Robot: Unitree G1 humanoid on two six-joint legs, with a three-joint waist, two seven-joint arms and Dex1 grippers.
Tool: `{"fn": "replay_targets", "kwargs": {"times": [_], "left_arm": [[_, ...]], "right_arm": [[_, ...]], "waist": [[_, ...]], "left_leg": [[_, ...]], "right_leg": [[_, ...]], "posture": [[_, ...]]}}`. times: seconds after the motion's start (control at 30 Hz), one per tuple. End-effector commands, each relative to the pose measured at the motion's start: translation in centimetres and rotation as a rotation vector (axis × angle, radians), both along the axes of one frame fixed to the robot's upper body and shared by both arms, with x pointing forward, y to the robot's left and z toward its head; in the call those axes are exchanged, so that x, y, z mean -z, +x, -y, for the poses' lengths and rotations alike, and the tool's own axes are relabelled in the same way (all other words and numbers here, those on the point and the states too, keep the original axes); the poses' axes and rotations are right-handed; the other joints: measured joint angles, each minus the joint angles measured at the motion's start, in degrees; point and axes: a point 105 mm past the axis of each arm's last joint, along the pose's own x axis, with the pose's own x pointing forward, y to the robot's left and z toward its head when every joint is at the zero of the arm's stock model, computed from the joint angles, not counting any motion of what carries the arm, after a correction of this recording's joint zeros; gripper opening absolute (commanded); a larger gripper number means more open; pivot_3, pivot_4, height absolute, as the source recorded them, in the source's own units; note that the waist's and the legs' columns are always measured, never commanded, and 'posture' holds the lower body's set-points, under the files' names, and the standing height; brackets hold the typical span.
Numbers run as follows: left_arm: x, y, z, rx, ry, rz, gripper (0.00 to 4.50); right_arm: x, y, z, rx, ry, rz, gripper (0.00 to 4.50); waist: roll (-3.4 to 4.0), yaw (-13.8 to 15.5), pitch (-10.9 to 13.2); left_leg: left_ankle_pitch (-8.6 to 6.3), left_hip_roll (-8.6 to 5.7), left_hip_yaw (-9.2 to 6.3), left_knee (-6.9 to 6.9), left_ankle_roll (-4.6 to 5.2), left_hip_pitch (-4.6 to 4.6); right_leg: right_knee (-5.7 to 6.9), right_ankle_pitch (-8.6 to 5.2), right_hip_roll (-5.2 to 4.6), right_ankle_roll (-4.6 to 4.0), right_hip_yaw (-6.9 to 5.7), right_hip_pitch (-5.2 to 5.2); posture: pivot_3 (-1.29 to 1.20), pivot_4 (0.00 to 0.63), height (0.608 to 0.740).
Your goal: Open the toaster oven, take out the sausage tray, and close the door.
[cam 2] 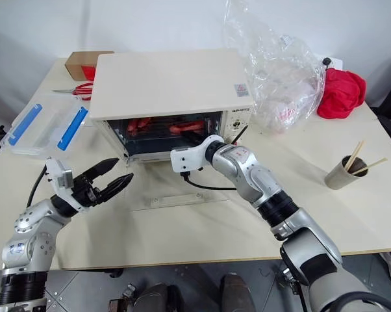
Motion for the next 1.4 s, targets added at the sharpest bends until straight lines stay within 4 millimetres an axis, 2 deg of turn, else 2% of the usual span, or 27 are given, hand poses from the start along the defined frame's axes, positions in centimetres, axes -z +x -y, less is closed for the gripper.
{"fn": "replay_targets", "kwargs": {"times": [0.03, 0.27, 0.5, 0.83, 0.97, 1.03, 1.1, 1.4], "left_arm": [[-1.2, 0.2, 0.0, 0.002, -0.031, 0.046, 3.87], [-2.1, 1.2, 0.4, 0.018, -0.052, 0.064, 3.87], [-3.7, 1.6, -0.6, 0.009, -0.08, 0.071, 3.87], [-4.6, 0.8, -1.2, 0.033, -0.174, -0.029, 3.87], [-4.5, 0.6, -1.2, 0.049, -0.204, -0.091, 3.87], [-4.1, 0.4, -1.1, 0.071, -0.211, -0.141, 3.87], [-3.2, 0.5, -1.0, 0.06, -0.205, -0.235, 3.87], [-2.1, -0.6, 0.5, 0.153, -0.235, -0.468, 3.87]], "right_arm": [[-3.8, -1.8, 0.1, -0.069, 0.083, 0.097, 0.03], [-3.5, -1.8, 1.3, -0.048, 0.076, 0.095, 0.03], [-1.7, -4.1, 1.5, -0.131, 0.058, 0.014, 0.03], [0.2, -7.1, 4.1, -0.17, 0.035, -0.025, 0.03], [0.2, -7.8, 5.0, -0.184, 0.013, 0.037, 0.03], [1.1, -7.9, 5.4, -0.191, -0.043, 0.069, 0.03], [1.8, -8.2, 5.6, -0.206, -0.054, 0.068, 0.03], [2.6, -9.1, 6.0, -0.232, -0.064, 0.035, 0.03]], "waist": [[0.0, 0.0, 0.0], [-0.02, 0.2, 0.0], [-0.02, 0.2, 0.0], [-0.03, 1.3, 0.0], [-0.04, 2.2, 0.0], [-0.05, 2.3, 0.0], [-0.06, 2.2, 0.0], [-0.06, 1.7, 0.0]], "left_leg": [[0.0, 0.0, -0.04, 0.0, 0.0, -0.03], [-0.01, -0.05, -0.07, 0.06, 0.0, -0.05], [-0.01, -0.07, -0.1, 0.08, 0.0, -0.05], [-0.01, -0.07, -0.16, 0.2, 0.0, 0.01], [-0.01, -0.08, -0.18, 0.21, 0.0, 0.01], [-0.01, -0.09, -0.17, 0.21, 0.0, 0.01], [-0.01, -0.1, -0.16, 0.21, 0.0, 0.02], [0.02, -0.04, -0.1, 0.23, -0.04, 0.15]], "right_leg": [[0.01, 0.0, 0.0, 0.0, -0.03, -0.02], [0.02, 0.0, -0.04, 0.0, -0.07, -0.03], [0.03, 0.0, -0.05, 0.01, -0.08, 0.0], [-0.01, 0.0, -0.08, 0.01, -0.09, 0.19], [-0.01, 0.0, -0.09, 0.01, -0.1, 0.2], [-0.02, 0.0, -0.09, 0.01, -0.09, 0.2], [-0.03, 0.0, -0.1, 0.01, -0.09, 0.2], [0.01, 0.0, -0.01, 0.01, 0.01, 0.26]], "posture": [[0.0, 0.15, 0.74], [0.0, 0.15, 0.74], [0.0, 0.15, 0.74], [0.0, 0.15, 0.74], [0.0, 0.15, 0.74], [0.0, 0.15, 0.74], [0.0, 0.15, 0.74], [0.0, 0.15, 0.74]]}}
